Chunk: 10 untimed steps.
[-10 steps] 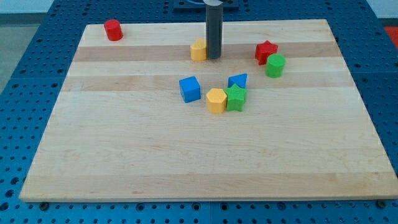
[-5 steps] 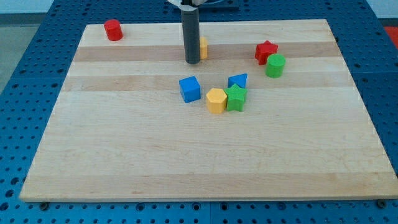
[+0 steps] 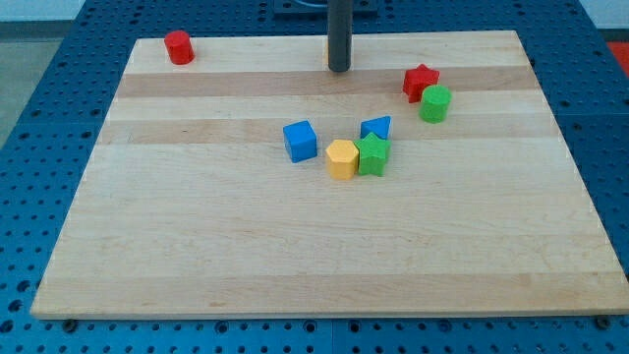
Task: Place the yellow heart to the top center of the board
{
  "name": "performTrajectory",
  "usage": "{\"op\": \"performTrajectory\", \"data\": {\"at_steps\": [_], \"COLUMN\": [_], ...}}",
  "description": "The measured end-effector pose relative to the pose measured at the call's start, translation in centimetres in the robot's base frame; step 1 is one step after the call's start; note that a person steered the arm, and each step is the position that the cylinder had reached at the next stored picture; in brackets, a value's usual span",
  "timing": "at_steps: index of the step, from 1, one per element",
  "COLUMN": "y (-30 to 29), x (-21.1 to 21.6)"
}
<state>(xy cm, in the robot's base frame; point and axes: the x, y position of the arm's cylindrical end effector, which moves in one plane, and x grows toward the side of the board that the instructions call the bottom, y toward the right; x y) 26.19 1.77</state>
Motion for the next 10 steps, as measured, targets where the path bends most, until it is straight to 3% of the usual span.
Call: {"op": "performTrajectory", "data": {"at_steps": [1, 3, 4, 6, 10], "y": [0.0, 1.8, 6.3, 10.0, 3.7], "x": [0.0, 3.9, 2.6, -3.7, -5.0]}}
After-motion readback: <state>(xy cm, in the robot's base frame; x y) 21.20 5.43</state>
